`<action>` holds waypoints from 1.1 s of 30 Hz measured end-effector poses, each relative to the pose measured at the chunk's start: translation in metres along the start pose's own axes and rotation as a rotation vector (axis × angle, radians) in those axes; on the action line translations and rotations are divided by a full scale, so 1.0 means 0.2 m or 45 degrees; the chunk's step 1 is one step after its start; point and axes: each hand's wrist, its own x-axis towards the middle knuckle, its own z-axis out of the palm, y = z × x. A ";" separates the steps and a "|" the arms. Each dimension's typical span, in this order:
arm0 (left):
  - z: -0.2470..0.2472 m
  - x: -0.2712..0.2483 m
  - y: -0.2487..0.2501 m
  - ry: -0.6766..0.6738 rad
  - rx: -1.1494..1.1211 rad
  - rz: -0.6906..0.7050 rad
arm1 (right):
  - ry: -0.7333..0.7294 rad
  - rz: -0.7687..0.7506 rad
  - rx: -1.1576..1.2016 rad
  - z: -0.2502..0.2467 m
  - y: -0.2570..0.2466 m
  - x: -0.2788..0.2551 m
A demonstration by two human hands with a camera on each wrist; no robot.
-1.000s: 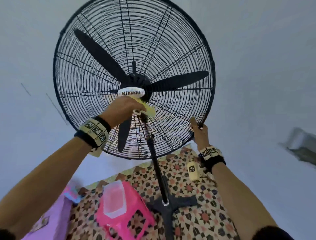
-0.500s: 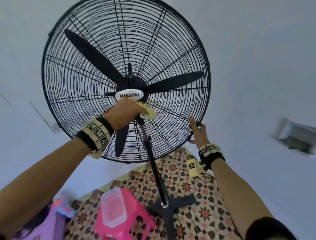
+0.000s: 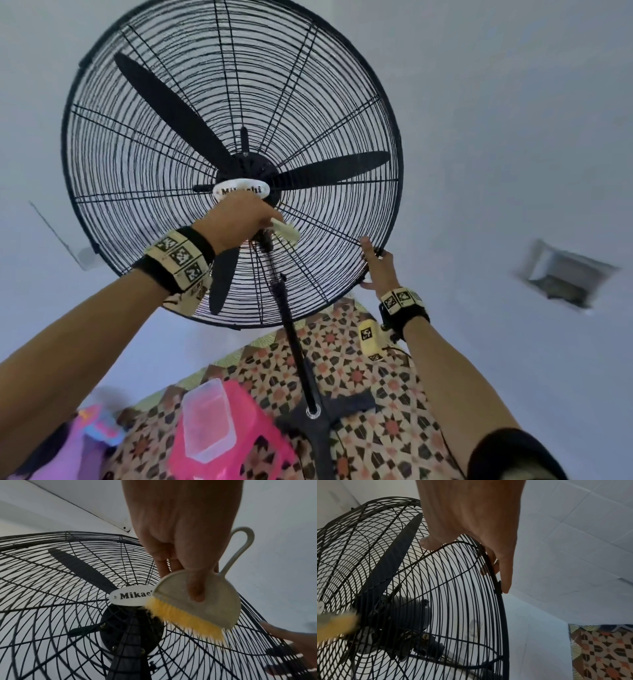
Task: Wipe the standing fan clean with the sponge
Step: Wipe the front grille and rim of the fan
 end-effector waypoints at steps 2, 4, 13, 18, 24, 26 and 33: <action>0.01 0.00 0.00 0.143 -0.107 -0.006 | 0.006 0.002 -0.013 -0.01 0.01 0.00; 0.05 -0.02 0.01 0.163 -0.116 0.034 | 0.009 0.003 -0.022 -0.02 0.02 0.00; 0.03 0.03 0.00 0.135 -0.046 0.086 | 0.026 -0.003 0.027 0.01 0.03 0.02; 0.12 -0.03 0.05 0.043 -0.062 0.109 | 0.009 0.011 0.014 -0.01 0.02 0.03; 0.06 0.05 0.03 0.128 -0.206 0.048 | 0.021 -0.006 0.045 0.01 0.01 0.00; 0.12 0.03 0.10 0.164 -0.177 0.171 | 0.021 -0.002 0.012 0.00 0.03 0.01; 0.19 -0.01 0.09 -0.018 -0.144 0.268 | 0.011 -0.010 -0.019 0.00 0.01 0.01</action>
